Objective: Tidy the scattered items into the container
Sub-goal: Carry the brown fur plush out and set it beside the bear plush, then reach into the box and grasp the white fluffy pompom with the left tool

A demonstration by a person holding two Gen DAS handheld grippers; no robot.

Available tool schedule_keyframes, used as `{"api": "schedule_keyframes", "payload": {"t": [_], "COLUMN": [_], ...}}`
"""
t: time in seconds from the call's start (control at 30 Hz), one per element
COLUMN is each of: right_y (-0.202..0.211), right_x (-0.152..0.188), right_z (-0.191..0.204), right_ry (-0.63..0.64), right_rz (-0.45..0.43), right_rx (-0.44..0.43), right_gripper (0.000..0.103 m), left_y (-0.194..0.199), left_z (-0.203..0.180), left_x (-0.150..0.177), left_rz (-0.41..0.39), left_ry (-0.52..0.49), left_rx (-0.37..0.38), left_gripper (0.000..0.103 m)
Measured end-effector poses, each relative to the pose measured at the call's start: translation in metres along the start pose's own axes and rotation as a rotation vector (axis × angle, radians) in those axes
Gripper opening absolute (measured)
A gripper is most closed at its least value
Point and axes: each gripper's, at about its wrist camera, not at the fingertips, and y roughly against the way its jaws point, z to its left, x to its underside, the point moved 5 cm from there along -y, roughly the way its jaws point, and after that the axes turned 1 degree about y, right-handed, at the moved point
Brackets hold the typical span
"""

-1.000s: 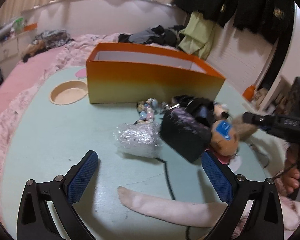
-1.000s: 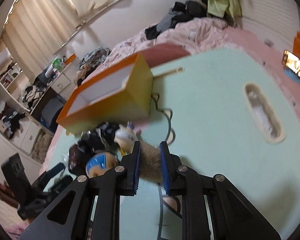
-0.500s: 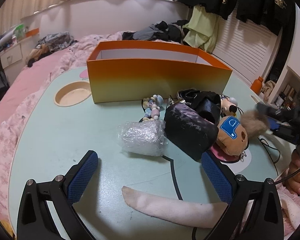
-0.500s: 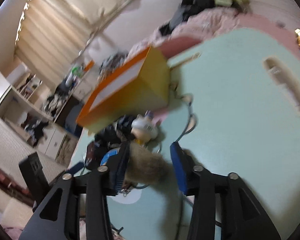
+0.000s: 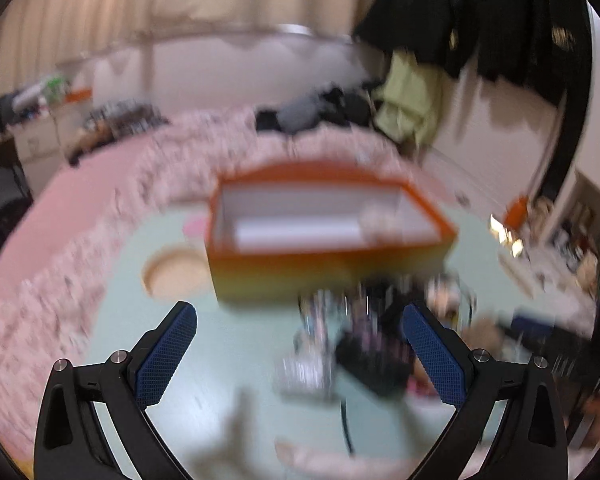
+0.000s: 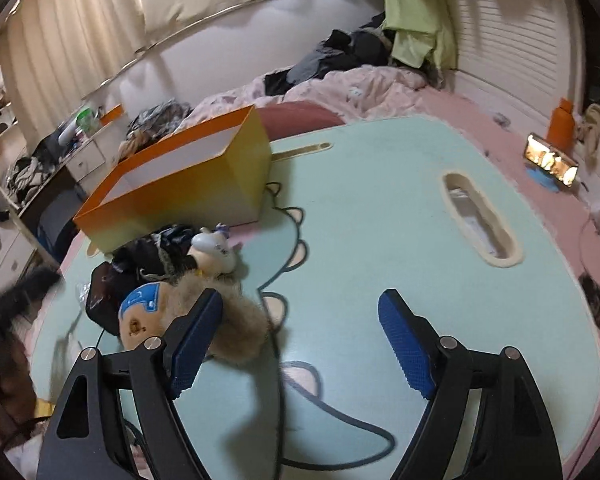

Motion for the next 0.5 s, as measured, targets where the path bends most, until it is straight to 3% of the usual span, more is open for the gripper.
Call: {"api": "schedule_keyframes", "payload": {"t": [0.07,0.23,0.33,0.5], "right_y": [0.001,0.017,0.027,0.018], "right_x": [0.004,0.015,0.016,0.025], "right_z": [-0.004,0.005,0.023,0.046], "right_ry": [-0.002,0.046,0.139,0.266], "right_rz": [-0.002,-0.051,-0.100,-0.054], "right_rx": [-0.005,-0.064,-0.066,-0.032], "right_gripper": [0.080,0.080,0.080,0.080], "left_y": [-0.003,-0.051,-0.093,-0.149], "left_z": [-0.007,-0.032,-0.049,-0.076], "left_x": [-0.026,-0.075,-0.087,-0.089], "left_rz": [0.005,0.169,0.278,0.400], "left_ry": [-0.022,-0.034,-0.044,-0.043], "left_rx": [0.007,0.087,0.097,0.076], "left_gripper": [0.103,0.103,0.102,0.091]}}
